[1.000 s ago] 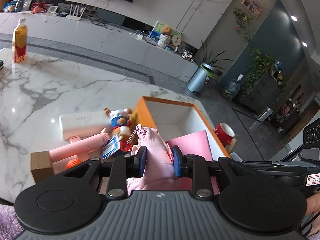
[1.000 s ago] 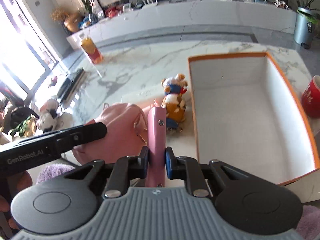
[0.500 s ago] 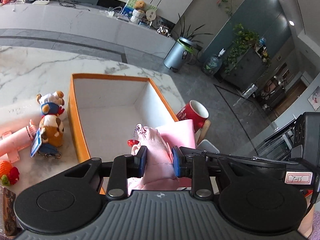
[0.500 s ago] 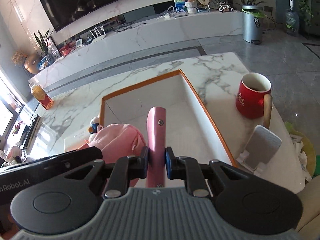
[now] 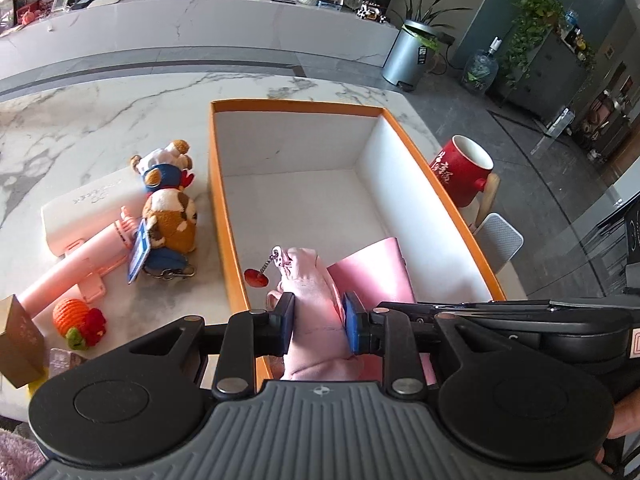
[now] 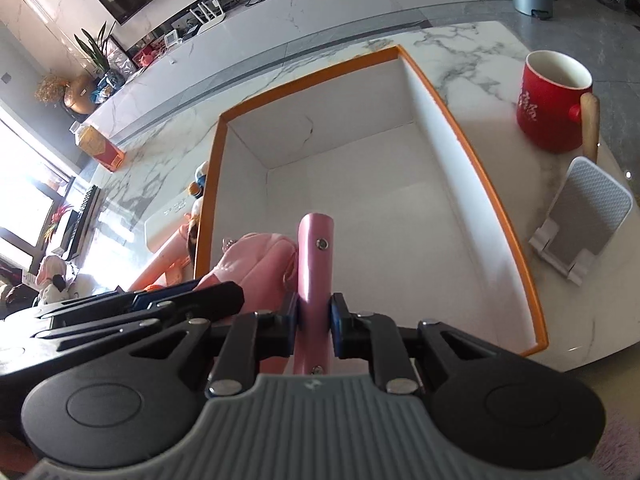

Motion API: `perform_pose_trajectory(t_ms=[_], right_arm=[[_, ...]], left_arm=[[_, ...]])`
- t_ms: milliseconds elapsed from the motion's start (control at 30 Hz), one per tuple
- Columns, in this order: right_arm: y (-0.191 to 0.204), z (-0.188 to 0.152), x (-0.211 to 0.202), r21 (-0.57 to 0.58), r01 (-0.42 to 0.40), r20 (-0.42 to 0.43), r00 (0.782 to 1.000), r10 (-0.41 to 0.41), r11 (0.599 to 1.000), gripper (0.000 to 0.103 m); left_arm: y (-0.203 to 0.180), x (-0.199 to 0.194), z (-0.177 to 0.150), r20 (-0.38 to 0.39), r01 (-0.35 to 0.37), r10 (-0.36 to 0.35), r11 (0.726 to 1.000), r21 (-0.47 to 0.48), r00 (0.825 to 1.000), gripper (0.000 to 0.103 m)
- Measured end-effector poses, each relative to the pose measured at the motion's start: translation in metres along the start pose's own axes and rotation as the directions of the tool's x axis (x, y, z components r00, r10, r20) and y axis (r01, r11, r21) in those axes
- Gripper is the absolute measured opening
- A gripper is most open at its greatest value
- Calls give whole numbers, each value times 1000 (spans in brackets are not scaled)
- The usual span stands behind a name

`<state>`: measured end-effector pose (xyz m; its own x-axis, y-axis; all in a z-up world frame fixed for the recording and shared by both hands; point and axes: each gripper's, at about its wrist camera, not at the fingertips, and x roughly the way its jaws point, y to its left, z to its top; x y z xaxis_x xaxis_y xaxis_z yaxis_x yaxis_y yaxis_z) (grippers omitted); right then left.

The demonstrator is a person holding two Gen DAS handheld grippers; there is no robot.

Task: Organize objects
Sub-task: 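Carry the pink bag into the orange box and open the left gripper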

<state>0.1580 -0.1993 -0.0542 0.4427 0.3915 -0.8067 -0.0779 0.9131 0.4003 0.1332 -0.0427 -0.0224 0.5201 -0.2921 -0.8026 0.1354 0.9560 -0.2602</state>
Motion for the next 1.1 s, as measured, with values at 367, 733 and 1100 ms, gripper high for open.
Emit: perform_pose_trajectory(t_ms=[367, 733, 1100], right_arm=[[4, -8, 33, 78, -6, -101, 995, 13, 997, 18], [-1, -14, 51, 99, 43, -132, 991, -30, 994, 18], [17, -10, 49, 58, 53, -114, 992, -47, 997, 19]], left_arm=[[4, 13, -19, -18, -73, 74, 994, 83, 997, 29], [-2, 11, -22, -19, -82, 87, 980, 181, 996, 37], [11, -27, -26, 112, -38, 19, 984, 173, 994, 67]])
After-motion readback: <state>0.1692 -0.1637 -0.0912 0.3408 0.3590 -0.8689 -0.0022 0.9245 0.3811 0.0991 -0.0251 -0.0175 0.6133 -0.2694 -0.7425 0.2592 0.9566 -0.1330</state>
